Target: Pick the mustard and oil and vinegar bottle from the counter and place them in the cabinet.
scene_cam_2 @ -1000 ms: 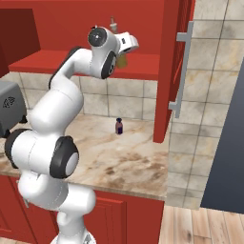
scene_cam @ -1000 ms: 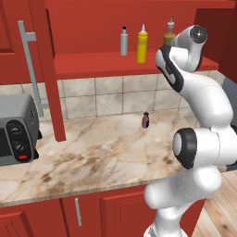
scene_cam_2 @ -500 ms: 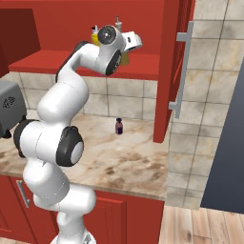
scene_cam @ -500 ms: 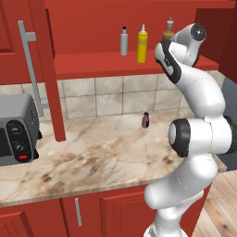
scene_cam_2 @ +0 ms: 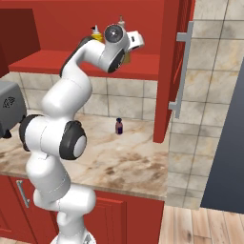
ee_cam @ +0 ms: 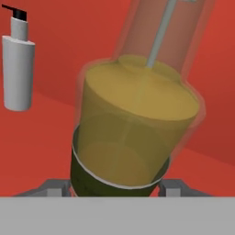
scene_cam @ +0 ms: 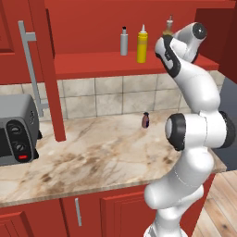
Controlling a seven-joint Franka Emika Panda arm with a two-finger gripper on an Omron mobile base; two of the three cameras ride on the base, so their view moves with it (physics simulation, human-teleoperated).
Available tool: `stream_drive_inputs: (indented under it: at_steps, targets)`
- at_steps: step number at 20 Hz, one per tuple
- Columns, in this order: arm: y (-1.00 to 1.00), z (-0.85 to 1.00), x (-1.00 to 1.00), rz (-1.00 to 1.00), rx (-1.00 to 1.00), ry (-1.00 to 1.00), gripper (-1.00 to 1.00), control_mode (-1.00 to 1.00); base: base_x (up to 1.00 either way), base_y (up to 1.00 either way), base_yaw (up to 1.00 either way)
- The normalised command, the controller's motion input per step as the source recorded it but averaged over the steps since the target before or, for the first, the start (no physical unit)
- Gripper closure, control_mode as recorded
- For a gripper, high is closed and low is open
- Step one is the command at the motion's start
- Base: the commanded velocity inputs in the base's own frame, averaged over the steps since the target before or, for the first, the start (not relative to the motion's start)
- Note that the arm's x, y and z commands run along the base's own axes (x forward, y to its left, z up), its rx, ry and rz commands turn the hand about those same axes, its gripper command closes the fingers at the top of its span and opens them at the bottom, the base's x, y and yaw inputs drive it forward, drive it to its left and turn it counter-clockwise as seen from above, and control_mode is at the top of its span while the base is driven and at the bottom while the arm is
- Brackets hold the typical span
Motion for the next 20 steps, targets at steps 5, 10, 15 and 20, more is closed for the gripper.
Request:
stream_drive_inputs:
  at_steps: [5,10,15,20]
  targets:
    - [-0.02,0.00,-0.09,0.02,0.00,-0.04,-1.00,-1.00,0.00,0.00,0.00]
    - [-0.03,0.00,-0.15,0.02,0.00,-0.04,-1.00,-1.00,0.00,0.00,0.00]
    - [0.00,0.00,-0.01,0.03,0.00,-0.03,-1.00,-1.00,0.00,0.00,0.00]
    - [0.00,0.00,-0.10,0.03,0.00,-0.03,-1.00,-1.00,0.00,0.00,0.00]
